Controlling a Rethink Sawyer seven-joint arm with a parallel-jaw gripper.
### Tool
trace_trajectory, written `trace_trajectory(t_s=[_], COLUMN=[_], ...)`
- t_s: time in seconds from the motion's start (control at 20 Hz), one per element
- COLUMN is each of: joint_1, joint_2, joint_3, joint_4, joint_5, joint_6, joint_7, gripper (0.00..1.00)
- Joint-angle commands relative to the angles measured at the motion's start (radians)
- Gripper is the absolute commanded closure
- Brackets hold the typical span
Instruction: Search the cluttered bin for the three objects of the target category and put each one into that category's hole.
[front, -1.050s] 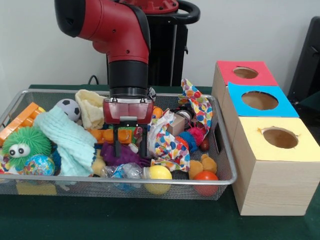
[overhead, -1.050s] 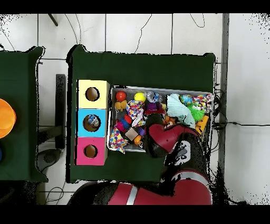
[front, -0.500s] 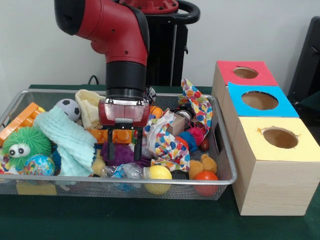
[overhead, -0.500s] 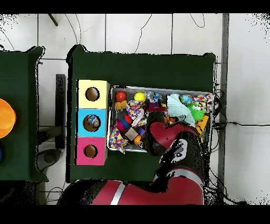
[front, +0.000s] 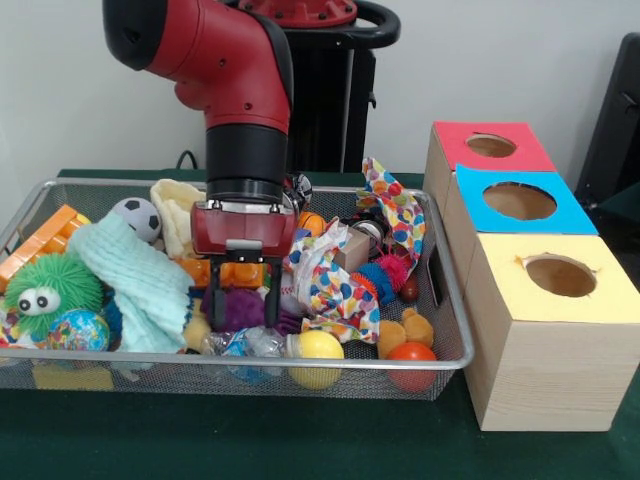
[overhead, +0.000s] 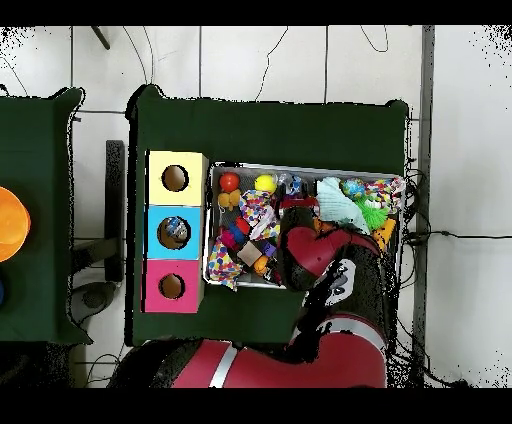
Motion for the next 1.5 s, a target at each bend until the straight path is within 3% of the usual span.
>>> trace_trajectory(t_s=[0.05, 0.6, 1.05, 1.3, 1.45, 1.5], joint_1=[-0.002, 0.047, 0.036, 0.025, 0.030, 0.041], joint_2=[0.046, 0.122, 0.170, 0.153, 0.151, 0.157], joint_3=[0.039, -0.062, -0.027, 0.003, -0.004, -0.030], joint_4=[-0.054, 0.009, -0.024, -0.027, -0.025, -0.021], joint_5=[-0.037, 0.056, -0.028, -0.085, -0.071, -0.026], joint_6=[0.032, -0.114, -0.074, -0.051, -0.060, -0.087], joint_7=[-0.011, -0.089, -0.024, 0.015, 0.009, -0.018], gripper=[0.00, 0.00, 0.00, 0.00, 0.00, 0.00])
